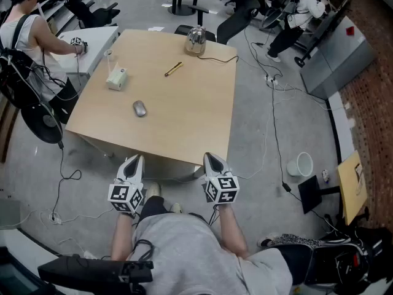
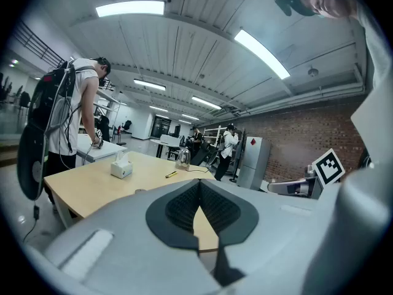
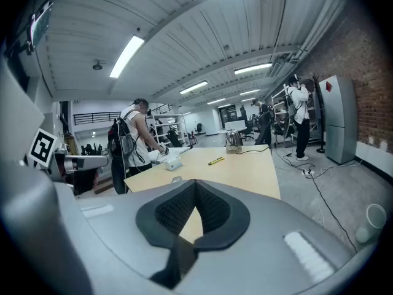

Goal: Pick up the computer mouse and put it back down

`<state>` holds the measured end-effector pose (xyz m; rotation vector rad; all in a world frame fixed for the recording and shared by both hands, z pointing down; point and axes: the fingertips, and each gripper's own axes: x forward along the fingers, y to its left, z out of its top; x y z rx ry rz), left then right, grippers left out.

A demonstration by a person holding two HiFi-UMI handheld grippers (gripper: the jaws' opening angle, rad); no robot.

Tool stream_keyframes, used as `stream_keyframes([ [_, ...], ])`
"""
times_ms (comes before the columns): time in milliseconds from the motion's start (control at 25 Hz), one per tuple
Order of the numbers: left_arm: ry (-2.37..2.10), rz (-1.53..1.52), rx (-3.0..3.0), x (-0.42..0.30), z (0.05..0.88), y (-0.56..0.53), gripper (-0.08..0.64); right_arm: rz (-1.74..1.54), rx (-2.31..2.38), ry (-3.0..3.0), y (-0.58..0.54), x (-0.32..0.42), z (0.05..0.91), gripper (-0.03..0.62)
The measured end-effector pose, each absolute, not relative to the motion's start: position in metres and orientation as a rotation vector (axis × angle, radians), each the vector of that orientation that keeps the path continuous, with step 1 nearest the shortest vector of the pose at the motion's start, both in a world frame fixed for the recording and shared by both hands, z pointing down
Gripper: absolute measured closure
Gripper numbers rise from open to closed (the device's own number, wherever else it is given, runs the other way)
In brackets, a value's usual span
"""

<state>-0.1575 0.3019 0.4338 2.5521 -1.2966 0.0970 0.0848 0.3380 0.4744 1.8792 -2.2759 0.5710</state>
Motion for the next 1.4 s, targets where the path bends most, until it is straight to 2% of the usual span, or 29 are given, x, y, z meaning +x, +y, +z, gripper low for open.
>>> stream_keyframes([
  [920,-1.338,0.109,2.531,-0.160,0.439,0.296,0.540,0.596,1.778,-2.381,0.330,0.072,0.478,0.584],
  [1400,-1.306,0.134,2.448,-0.162,0.465,0.212,0.540,0.624,1.713,-2.346,0.248,0.067,0.488,0.586],
])
